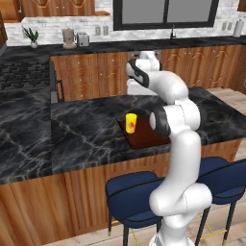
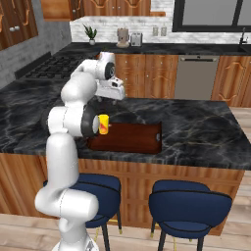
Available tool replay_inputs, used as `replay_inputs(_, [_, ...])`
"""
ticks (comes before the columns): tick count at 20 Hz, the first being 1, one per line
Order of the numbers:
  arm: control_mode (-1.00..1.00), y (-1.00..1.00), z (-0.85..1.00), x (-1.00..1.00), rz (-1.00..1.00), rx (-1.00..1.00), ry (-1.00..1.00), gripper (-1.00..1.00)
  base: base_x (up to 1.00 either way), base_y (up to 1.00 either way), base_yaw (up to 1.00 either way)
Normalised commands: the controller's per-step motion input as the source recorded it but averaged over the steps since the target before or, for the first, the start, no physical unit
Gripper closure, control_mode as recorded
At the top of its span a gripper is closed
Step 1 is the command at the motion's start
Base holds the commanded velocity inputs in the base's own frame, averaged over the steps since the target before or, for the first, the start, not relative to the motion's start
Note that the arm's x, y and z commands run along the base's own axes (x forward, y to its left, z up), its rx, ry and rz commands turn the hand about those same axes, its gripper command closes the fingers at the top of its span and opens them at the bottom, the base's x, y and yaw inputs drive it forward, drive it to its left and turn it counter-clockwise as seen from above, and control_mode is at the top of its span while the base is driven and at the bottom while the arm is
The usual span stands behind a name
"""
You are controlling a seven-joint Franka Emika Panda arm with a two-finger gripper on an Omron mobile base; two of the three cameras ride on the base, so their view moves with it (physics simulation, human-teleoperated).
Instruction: There is a tray on the dining counter. Grab the cup, mug, and pitcher and place them on the tray. The pitcher may be placed next to the tray if it cannot fit the tray.
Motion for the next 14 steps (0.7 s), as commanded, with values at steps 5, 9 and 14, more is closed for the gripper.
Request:
replay_inputs(5, [-1.0,0.0,0.68,-1.0,0.14,-0.08,-0.02,-1.0,0.0,0.0,0.0])
replay_inputs(9, [-1.0,0.0,0.68,-1.0,0.13,-0.02,-0.04,-1.0,0.0,0.0,0.0])
replay_inputs(14, [-1.0,0.01,0.77,-1.0,0.05,0.0,-0.04,-1.0,0.0,0.0,0.0])
